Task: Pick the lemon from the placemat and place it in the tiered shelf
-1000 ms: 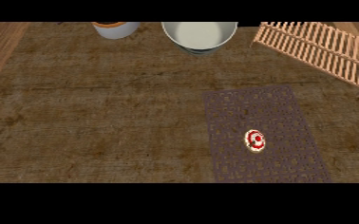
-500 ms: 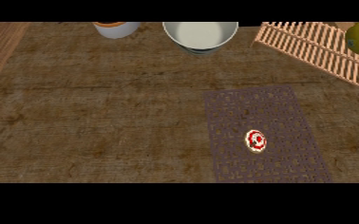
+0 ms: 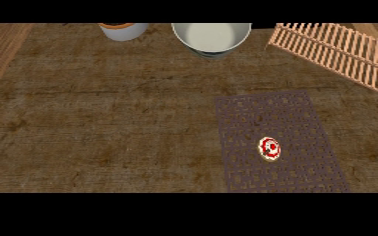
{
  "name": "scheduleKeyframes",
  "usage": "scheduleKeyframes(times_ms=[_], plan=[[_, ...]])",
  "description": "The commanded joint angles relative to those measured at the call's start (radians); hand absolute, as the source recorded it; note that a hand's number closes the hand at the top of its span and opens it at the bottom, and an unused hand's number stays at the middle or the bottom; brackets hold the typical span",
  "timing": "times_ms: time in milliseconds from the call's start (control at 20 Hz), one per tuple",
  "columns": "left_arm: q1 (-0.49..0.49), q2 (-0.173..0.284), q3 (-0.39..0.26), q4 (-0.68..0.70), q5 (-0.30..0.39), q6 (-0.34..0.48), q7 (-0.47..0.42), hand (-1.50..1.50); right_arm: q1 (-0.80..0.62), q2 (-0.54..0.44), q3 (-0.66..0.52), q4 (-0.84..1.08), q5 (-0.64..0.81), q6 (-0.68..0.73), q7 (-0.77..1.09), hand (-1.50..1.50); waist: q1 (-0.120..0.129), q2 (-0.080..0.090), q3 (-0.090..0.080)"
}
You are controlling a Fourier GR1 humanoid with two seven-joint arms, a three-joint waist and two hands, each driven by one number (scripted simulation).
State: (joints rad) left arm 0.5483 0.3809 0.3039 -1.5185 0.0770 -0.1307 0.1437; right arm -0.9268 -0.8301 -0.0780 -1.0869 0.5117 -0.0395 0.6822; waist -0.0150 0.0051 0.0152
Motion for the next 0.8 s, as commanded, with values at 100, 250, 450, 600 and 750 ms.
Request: scheduleKeyframes(times_ms=[100,250,450,600,750], plan=[[-0.238,-0.062,-0.054,-0.109,0.067,-0.015,-0.055,0.0,-0.023,0.021,-0.117,0.048,-0.111,-0.032,-0.051,-1.5,-0.053,-0.003,-0.012],[-0.241,-0.086,-0.06,-0.125,0.048,-0.007,-0.055,0.0,-0.053,0.055,-0.142,0.066,-0.135,-0.056,-0.035,-1.5,-0.038,-0.001,-0.014],[-0.239,-0.089,-0.031,-0.108,0.047,-0.014,-0.051,0.0,-0.088,0.022,-0.22,0.055,-0.204,-0.048,-0.061,-1.5,-0.065,-0.012,-0.015],[-0.221,-0.08,-0.002,-0.095,0.048,-0.028,-0.056,0.0,-0.088,-0.015,-0.273,0.035,-0.245,-0.039,-0.083,-1.5,-0.09,-0.021,-0.015],[-0.201,-0.117,-0.006,-0.103,0.037,-0.021,-0.056,0.0,-0.089,-0.06,-0.314,0.028,-0.269,-0.022,-0.072,-1.5,-0.105,-0.026,-0.016]])
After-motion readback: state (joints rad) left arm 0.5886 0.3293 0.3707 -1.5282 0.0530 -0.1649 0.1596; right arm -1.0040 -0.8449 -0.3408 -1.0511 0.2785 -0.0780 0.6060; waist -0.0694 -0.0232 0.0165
